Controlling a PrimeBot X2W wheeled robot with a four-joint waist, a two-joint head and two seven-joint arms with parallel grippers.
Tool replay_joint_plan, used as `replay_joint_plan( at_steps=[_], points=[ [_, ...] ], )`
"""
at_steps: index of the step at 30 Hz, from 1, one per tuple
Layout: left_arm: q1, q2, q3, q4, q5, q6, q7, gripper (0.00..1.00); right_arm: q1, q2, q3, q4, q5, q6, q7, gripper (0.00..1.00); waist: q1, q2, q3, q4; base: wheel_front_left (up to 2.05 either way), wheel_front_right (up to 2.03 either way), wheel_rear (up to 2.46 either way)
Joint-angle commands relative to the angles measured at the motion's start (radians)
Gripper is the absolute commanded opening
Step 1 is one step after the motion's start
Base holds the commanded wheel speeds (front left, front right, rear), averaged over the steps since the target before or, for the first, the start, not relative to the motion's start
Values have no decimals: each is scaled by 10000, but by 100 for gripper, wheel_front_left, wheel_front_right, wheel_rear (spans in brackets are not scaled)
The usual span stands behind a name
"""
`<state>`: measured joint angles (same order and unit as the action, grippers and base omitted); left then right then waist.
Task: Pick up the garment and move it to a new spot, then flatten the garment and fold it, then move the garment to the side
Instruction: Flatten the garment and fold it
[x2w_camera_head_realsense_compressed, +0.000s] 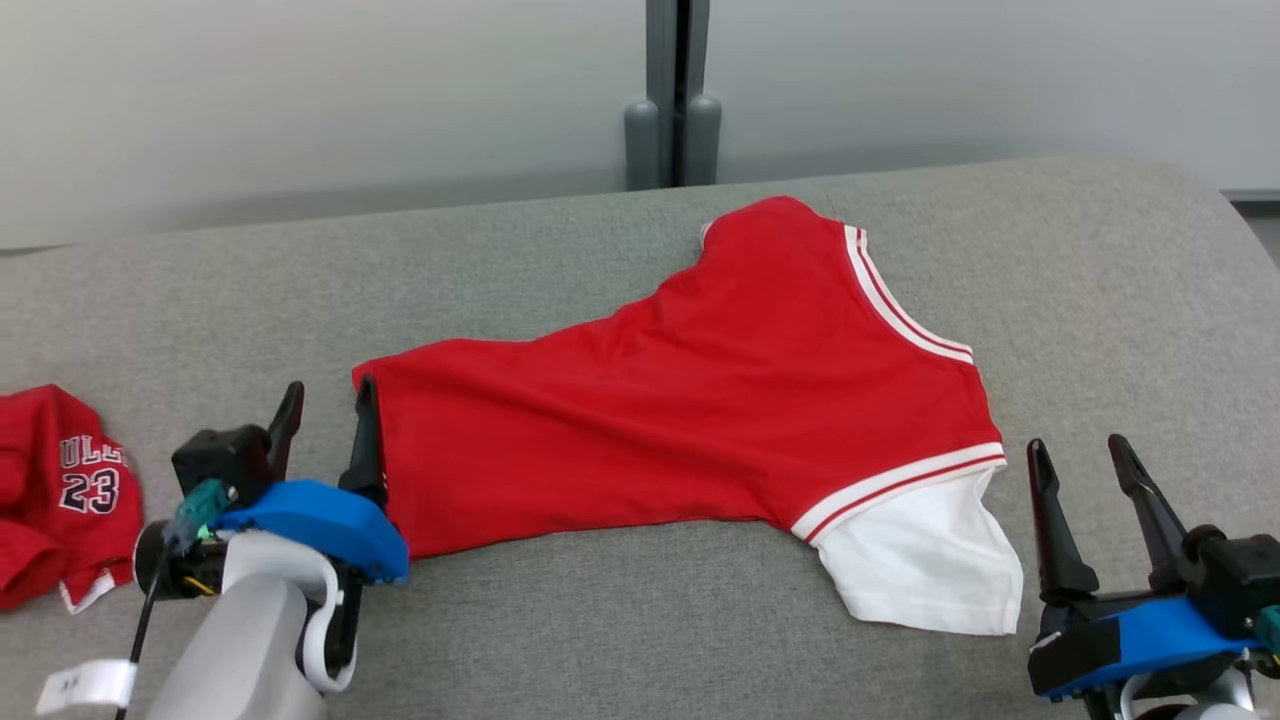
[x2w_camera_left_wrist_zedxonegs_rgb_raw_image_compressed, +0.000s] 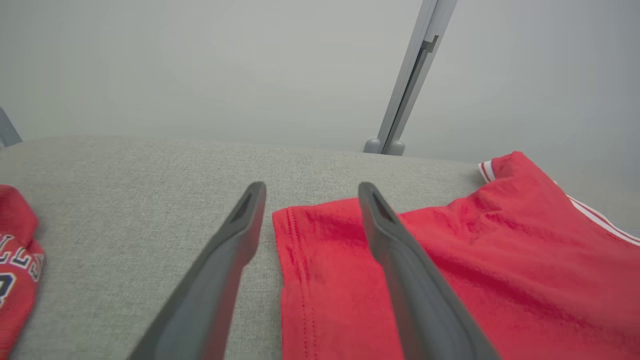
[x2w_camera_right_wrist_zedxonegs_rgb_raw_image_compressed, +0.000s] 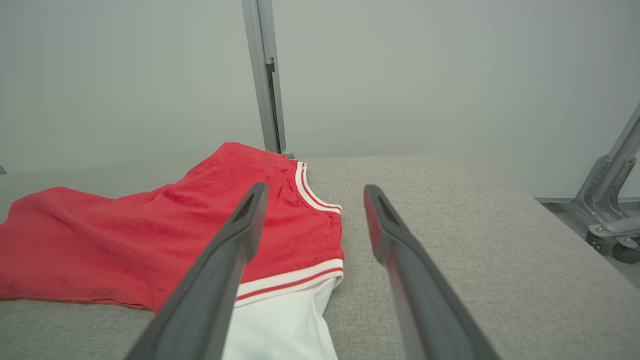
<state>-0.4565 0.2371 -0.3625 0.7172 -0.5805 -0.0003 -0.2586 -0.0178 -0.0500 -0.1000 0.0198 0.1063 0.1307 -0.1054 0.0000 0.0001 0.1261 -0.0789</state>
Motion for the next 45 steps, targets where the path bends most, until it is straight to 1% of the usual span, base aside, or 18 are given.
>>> replay_joint_plan(
  at_steps=[1, 3, 5, 7, 9, 13, 17, 22, 28, 37, 45],
  points=[
    [205, 37, 73, -228, 111, 2, -48, 100, 85, -10, -30, -53, -41, 1, 39, 100, 0, -1, -198, 155, 0, 0, 0],
    [653, 73, 348, -1092, 289, 103, -73, 100, 195, -9, -130, -64, -62, 1, 62, 100, 0, -1, -331, 256, 0, 0, 0],
    [1311, -47, 747, -2129, 520, 170, -67, 100, 280, -13, -223, -47, -84, 1, 106, 100, 0, -1, -469, 376, 0, 0, 0],
    [2014, -196, 1108, -3151, 806, 96, -72, 100, 372, -9, -324, -26, -58, 1, 127, 100, 0, -1, -600, 494, 0, 0, 0],
    [2603, -287, 1420, -3880, 1066, -52, -74, 100, 441, -9, -407, 23, -54, 1, 144, 100, 0, -1, -711, 608, 0, 0, 0],
    [3590, -608, 1896, -4624, 1495, -214, -75, 100, 576, -11, -450, 167, -52, 1, 198, 100, 0, -1, -964, 805, 0, 0, 0],
    [4343, -785, 2296, -4770, 1746, -332, -76, 100, 676, -11, -418, 291, -55, 1, 279, 100, 0, -1, -1219, 891, 0, 0, 0],
    [4838, -721, 2458, -4480, 2053, -469, -77, 100, 846, -11, -394, 517, -62, 1, 394, 100, 0, -1, -1396, 968, 0, 0, 0],
    [4845, -629, 2394, -4203, 2016, -509, -64, 100, 910, -11, -401, 686, -17, 1, 401, 100, 0, -1, -1464, 931, 0, 0, 0],
    [4683, -732, 2278, -4155, 1920, -488, -64, 100, 861, -11, -329, 681, 33, 1, 371, 100, 0, -1, -1430, 861, 0, 0, 0],
    [4615, -705, 2200, -4093, 1839, -503, -12, 100, 799, -11, -290, 677, 74, 1, 367, 100, 0, -1, -1371, 861, 0, 0, 0]
  ],
)
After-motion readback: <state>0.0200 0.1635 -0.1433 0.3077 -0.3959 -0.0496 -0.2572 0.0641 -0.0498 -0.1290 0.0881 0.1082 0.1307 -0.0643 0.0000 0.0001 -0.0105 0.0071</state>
